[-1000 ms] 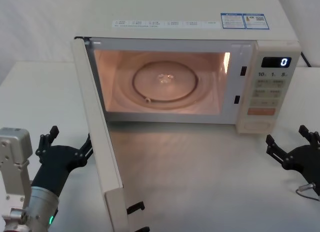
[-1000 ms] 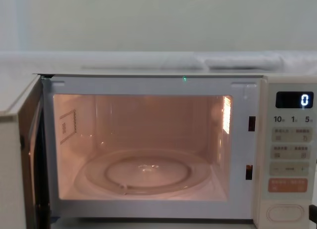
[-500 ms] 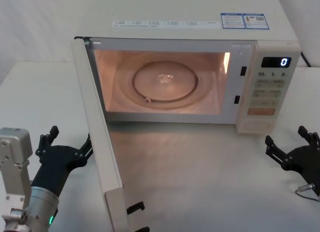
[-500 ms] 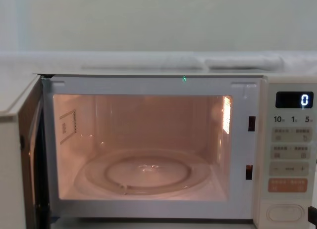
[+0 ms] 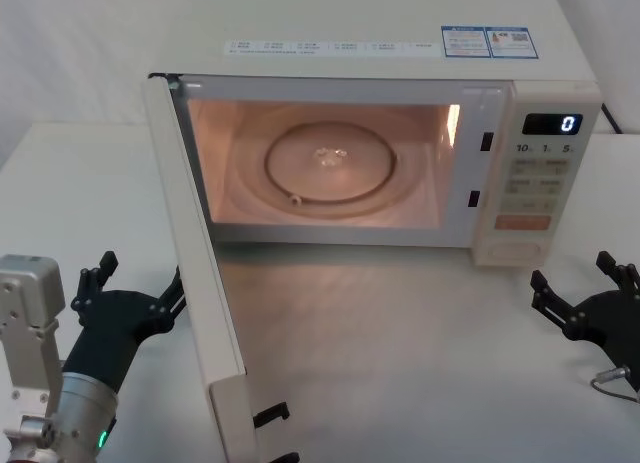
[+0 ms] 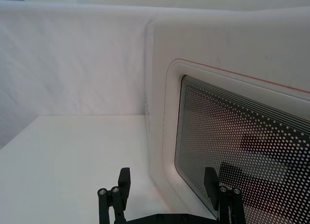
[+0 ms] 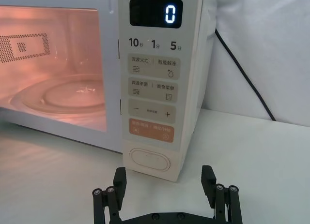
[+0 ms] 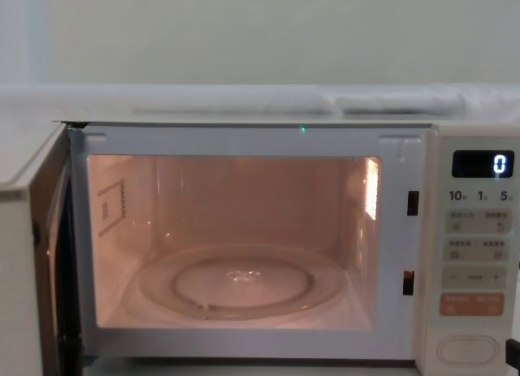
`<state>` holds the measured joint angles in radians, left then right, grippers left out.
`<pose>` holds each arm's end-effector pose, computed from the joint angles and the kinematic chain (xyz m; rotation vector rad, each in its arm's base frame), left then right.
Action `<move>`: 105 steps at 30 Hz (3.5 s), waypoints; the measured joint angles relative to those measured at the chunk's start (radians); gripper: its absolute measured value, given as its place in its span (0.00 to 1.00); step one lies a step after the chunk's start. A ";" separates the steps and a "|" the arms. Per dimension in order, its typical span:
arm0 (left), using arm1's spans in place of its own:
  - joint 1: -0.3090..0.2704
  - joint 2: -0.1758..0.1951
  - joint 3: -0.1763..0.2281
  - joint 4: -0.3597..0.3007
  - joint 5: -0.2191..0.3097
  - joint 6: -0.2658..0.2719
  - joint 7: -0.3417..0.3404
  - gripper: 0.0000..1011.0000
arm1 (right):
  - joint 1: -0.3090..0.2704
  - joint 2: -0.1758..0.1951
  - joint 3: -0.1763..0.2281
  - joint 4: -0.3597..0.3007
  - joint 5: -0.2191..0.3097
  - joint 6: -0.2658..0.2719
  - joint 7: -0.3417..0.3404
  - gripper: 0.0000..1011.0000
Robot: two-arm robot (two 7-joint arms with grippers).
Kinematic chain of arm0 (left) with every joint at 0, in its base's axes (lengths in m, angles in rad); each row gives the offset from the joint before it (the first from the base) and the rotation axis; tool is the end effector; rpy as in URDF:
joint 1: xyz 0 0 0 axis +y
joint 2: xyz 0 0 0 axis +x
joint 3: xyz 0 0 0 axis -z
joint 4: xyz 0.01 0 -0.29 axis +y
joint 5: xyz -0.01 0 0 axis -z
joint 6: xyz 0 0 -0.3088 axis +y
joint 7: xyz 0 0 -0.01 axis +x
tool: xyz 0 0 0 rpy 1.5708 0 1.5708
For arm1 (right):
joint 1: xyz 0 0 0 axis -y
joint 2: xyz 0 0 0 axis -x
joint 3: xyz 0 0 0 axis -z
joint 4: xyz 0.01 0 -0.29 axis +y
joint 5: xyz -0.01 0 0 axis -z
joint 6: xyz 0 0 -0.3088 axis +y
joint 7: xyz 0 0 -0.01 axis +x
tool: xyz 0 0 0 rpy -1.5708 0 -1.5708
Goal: Press the button to open the microwave door with one hand; close the microwave door with the other hand.
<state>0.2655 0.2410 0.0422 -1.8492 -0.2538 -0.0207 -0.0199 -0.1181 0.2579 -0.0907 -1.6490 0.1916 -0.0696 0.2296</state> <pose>0.2529 0.0375 -0.2853 -0.0379 0.0141 1.4459 0.2928 -0.0413 -0.3095 -0.0388 -0.0410 -1.2297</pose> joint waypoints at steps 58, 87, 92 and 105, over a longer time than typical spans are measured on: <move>0.000 0.000 0.000 0.000 0.000 0.000 0.000 0.99 | 0.000 0.000 0.000 0.000 0.000 0.000 0.000 0.99; 0.000 0.000 0.000 0.000 0.000 0.000 0.000 0.36 | 0.000 0.000 0.000 0.000 0.000 0.000 0.000 0.99; 0.000 0.000 0.000 0.000 0.000 0.000 0.000 0.19 | 0.000 0.000 0.000 0.000 0.000 0.000 0.000 0.99; 0.000 0.000 0.000 0.000 0.000 0.000 0.000 0.00 | 0.000 0.000 0.000 0.000 0.000 0.000 0.000 0.99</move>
<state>0.2655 0.2410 0.0422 -1.8492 -0.2538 -0.0207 -0.0199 -0.1180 0.2579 -0.0907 -1.6489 0.1916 -0.0696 0.2294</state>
